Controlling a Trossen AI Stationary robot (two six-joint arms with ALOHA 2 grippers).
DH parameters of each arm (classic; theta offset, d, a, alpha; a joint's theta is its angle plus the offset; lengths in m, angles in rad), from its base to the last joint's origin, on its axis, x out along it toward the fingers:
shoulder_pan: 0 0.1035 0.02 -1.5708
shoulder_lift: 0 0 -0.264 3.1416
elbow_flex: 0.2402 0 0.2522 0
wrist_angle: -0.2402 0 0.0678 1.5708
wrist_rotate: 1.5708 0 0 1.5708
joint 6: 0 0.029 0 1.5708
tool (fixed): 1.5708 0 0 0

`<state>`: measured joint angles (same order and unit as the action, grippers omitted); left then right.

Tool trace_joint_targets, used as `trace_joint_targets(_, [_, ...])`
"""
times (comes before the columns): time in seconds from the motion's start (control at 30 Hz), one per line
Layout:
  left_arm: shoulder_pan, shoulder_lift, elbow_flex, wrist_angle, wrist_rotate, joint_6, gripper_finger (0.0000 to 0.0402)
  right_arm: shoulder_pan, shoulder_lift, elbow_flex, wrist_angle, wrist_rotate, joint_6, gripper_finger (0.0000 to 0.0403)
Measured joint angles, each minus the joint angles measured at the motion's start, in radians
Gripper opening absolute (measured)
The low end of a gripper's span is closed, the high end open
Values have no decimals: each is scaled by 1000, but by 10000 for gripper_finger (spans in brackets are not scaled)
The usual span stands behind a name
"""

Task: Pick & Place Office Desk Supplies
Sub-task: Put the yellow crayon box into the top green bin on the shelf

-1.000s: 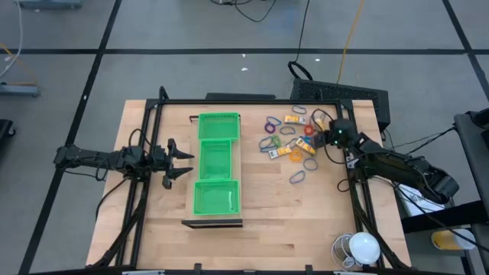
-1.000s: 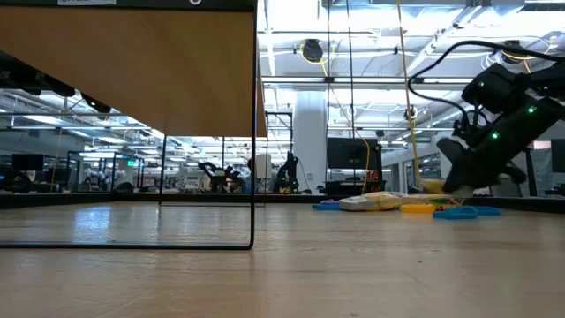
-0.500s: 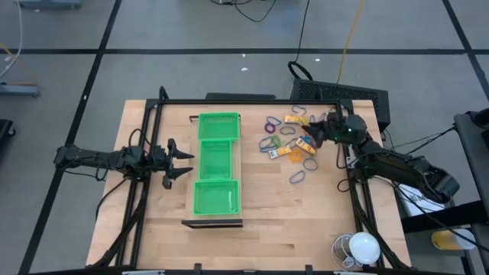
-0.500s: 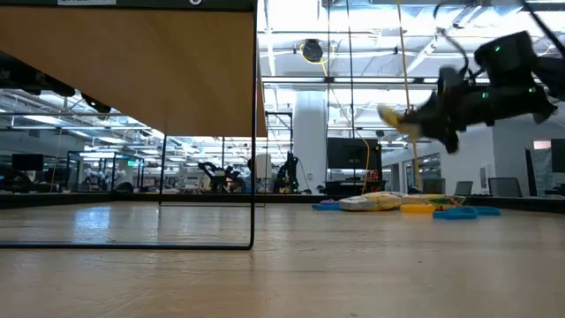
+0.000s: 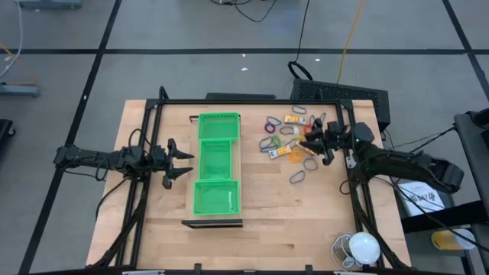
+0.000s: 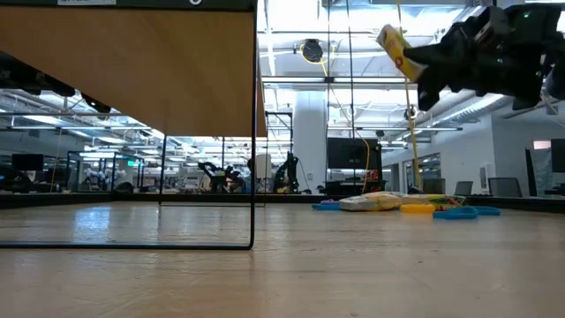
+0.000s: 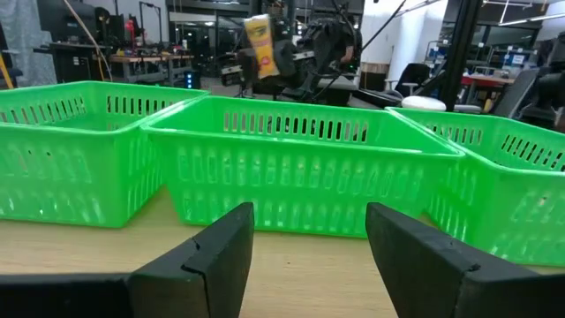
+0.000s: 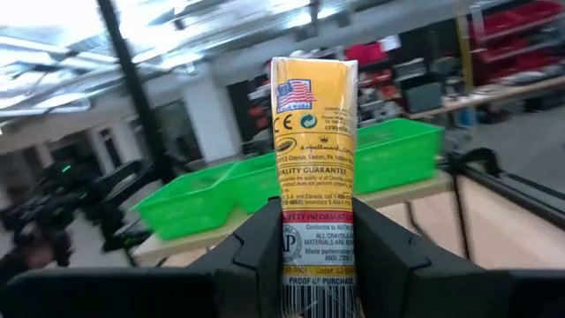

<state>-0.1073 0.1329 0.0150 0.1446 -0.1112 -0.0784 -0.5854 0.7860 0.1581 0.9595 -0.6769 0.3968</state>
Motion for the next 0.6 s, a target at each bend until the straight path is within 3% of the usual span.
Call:
trace_joint_targets(0.37, [0, 0, 0, 354, -14, -142, 230, 197, 0, 0, -4, 233, -129, 106])
trace_joint_targets(0.6, [1, 39, 29, 472, -235, -195, 230, 274, 0, 1, -4, 380, -237, 104])
